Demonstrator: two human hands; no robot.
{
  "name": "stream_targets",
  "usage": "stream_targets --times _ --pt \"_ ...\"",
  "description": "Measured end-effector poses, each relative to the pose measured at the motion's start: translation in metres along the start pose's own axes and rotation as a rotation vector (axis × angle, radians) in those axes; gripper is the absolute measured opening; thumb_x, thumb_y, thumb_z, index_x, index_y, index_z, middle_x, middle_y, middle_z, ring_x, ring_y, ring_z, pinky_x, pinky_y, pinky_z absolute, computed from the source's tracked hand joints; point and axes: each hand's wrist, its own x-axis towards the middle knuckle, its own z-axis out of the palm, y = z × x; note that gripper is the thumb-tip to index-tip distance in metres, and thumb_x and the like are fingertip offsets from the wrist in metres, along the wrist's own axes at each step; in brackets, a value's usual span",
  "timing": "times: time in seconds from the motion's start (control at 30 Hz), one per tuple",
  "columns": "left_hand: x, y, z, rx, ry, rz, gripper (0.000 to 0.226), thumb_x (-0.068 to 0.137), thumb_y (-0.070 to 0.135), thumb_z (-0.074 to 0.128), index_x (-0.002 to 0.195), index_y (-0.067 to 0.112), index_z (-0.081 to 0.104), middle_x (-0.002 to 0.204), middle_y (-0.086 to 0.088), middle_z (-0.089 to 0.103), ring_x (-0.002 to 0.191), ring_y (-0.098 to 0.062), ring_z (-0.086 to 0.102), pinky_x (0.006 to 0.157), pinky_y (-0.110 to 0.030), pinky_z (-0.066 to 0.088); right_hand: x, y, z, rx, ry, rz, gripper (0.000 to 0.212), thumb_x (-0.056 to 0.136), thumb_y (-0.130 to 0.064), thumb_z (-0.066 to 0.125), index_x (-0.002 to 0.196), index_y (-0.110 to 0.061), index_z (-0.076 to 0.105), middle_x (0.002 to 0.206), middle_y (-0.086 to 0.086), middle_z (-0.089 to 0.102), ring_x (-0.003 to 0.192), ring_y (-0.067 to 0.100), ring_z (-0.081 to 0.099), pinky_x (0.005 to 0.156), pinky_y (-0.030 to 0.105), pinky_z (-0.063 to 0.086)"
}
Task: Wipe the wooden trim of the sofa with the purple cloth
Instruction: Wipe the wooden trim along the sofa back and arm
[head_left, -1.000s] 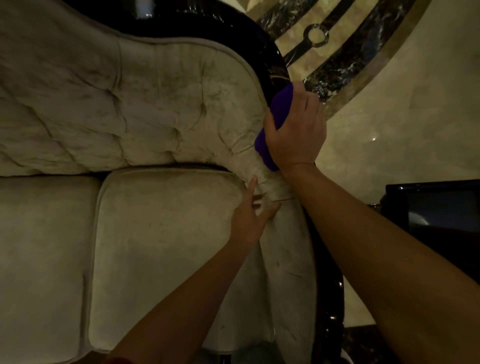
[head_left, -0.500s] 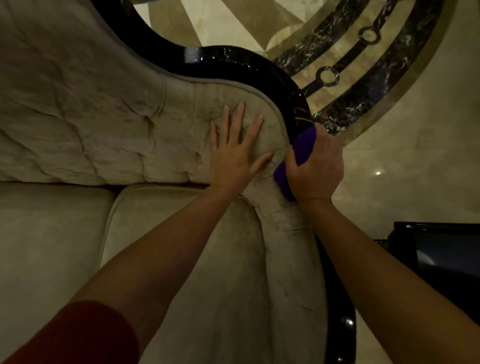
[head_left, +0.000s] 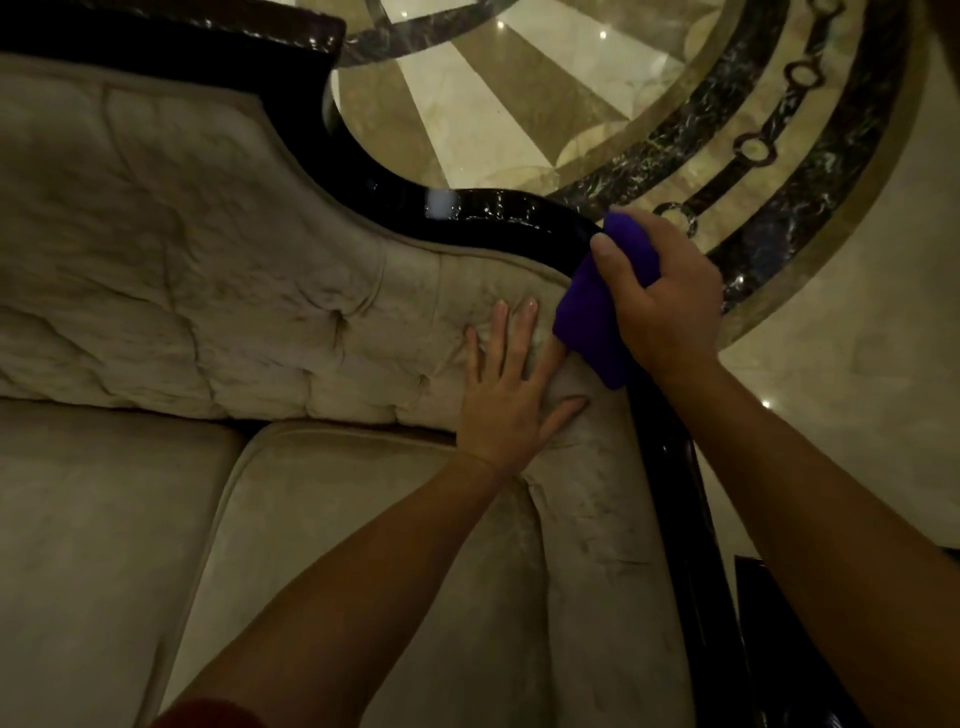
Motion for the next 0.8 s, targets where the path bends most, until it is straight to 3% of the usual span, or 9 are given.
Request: stream_targets --times 0.1,0.23,0.37,0.47,0.6,0.73,0.8 --pt "-0.001 -0.003 0.003 -0.023 0.019 0.023 0.079 0.097 0.066 0.055 0.16 0.027 0.03 0.17 -0.017 0.022 0.157 -0.043 0.017 0.121 -0.07 0.021 0.031 -0.018 0.005 0.054 -0.135 -0.005 0.052 0.096 -0.064 0.053 0.13 -0.027 0.067 0.115 -0.005 0.074 0.104 0.013 0.068 0.093 0.044 0.055" --pt "0.0 -0.003 0.006 -0.029 0.027 0.03 0.077 0.096 0.066 0.054 0.159 0.027 0.031 0.17 -0.019 0.022 0.157 -0.043 0.016 0.124 -0.07 0.015 0.053 -0.035 0.026 -0.011 -0.137 -0.064 0.055 0.094 -0.066 0.055 0.132 -0.026 0.055 0.113 -0.006 0.07 0.096 0.012 0.064 0.083 0.031 0.045" --pt "0.0 -0.004 0.006 -0.039 0.021 0.027 0.076 0.096 0.066 0.054 0.159 0.027 0.034 0.168 -0.016 0.022 0.158 -0.041 0.015 0.125 -0.069 0.011 0.065 -0.048 0.043 -0.025 -0.122 -0.054 0.043 0.095 -0.066 0.053 0.1 -0.023 0.057 0.092 -0.005 0.063 0.082 0.016 0.061 0.071 0.031 0.04" --pt "-0.003 -0.003 0.008 -0.058 0.002 0.02 0.077 0.096 0.067 0.053 0.159 0.028 0.034 0.17 -0.014 0.023 0.16 -0.038 0.008 0.125 -0.069 0.009 0.074 -0.06 0.055 -0.072 -0.129 -0.052 0.043 0.098 -0.065 0.05 0.087 -0.025 0.062 0.079 -0.003 0.062 0.075 0.02 0.061 0.066 0.033 0.039" --pt "-0.002 -0.009 0.014 -0.079 -0.037 0.016 0.079 0.099 0.069 0.043 0.164 0.028 0.025 0.175 -0.008 0.01 0.162 -0.037 0.0 0.126 -0.066 -0.003 0.076 -0.09 0.08 -0.206 -0.142 -0.155 0.053 0.104 -0.061 0.04 0.094 -0.021 0.072 0.081 0.0 0.066 0.077 0.025 0.063 0.064 0.035 0.043" --pt "-0.007 -0.01 0.023 -0.021 -0.176 0.015 0.071 0.097 0.069 0.047 0.145 0.017 0.059 0.164 -0.012 0.033 0.16 -0.04 0.013 0.126 -0.064 -0.008 0.074 -0.127 0.115 -0.393 -0.16 -0.245 0.053 0.108 -0.051 0.034 0.095 -0.016 0.071 0.089 0.007 0.07 0.082 0.031 0.064 0.066 0.037 0.039" --pt "-0.008 -0.01 0.024 0.016 -0.208 -0.005 0.069 0.093 0.067 0.053 0.139 0.017 0.063 0.156 -0.012 0.038 0.153 -0.039 0.025 0.127 -0.063 -0.01 0.072 -0.136 0.123 -0.402 -0.18 -0.231 0.054 0.109 -0.051 0.032 0.094 -0.015 0.069 0.089 0.008 0.07 0.083 0.032 0.065 0.067 0.039 0.038"
